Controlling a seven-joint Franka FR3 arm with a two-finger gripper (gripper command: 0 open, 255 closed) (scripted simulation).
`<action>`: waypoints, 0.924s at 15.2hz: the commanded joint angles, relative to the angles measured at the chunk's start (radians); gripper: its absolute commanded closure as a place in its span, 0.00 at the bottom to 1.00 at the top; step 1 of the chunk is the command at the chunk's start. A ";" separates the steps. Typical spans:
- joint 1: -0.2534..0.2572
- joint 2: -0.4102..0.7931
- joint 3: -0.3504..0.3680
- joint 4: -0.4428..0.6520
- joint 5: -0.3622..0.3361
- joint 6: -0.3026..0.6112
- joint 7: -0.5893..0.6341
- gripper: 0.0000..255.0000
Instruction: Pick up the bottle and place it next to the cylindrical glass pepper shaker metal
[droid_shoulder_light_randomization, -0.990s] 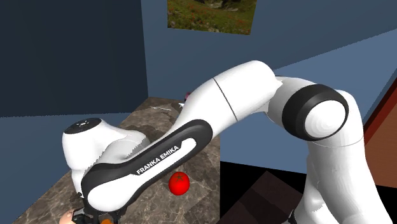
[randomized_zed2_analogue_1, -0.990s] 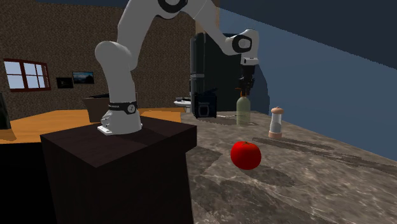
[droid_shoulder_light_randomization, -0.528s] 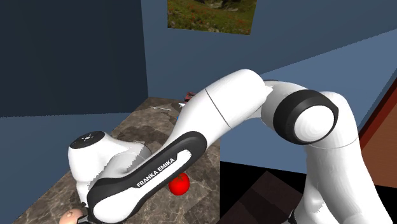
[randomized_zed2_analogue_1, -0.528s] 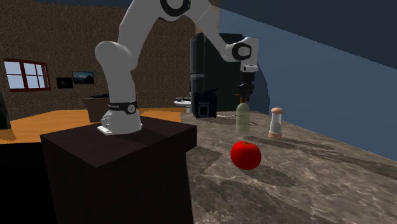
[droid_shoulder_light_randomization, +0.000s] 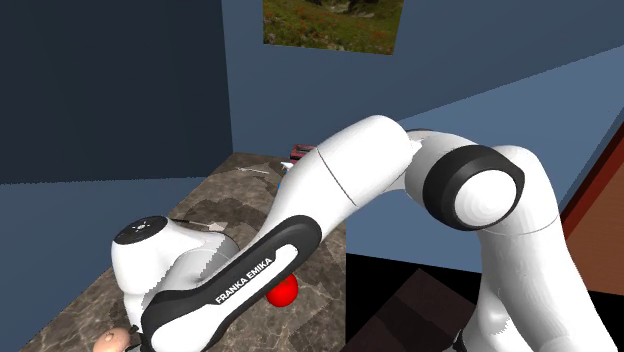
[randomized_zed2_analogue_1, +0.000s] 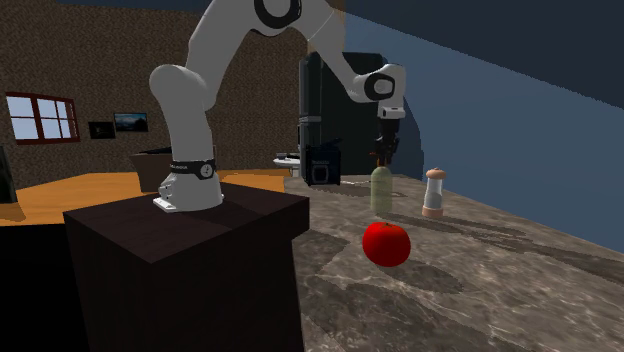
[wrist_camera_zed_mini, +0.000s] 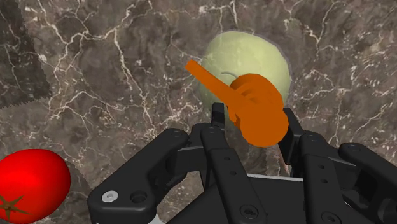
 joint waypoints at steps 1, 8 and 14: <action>0.000 0.000 0.000 0.000 0.000 0.000 0.000 1.00; 0.000 0.000 0.000 0.000 0.000 0.000 0.000 0.00; -0.014 -0.071 0.011 0.025 0.019 -0.094 -0.011 0.00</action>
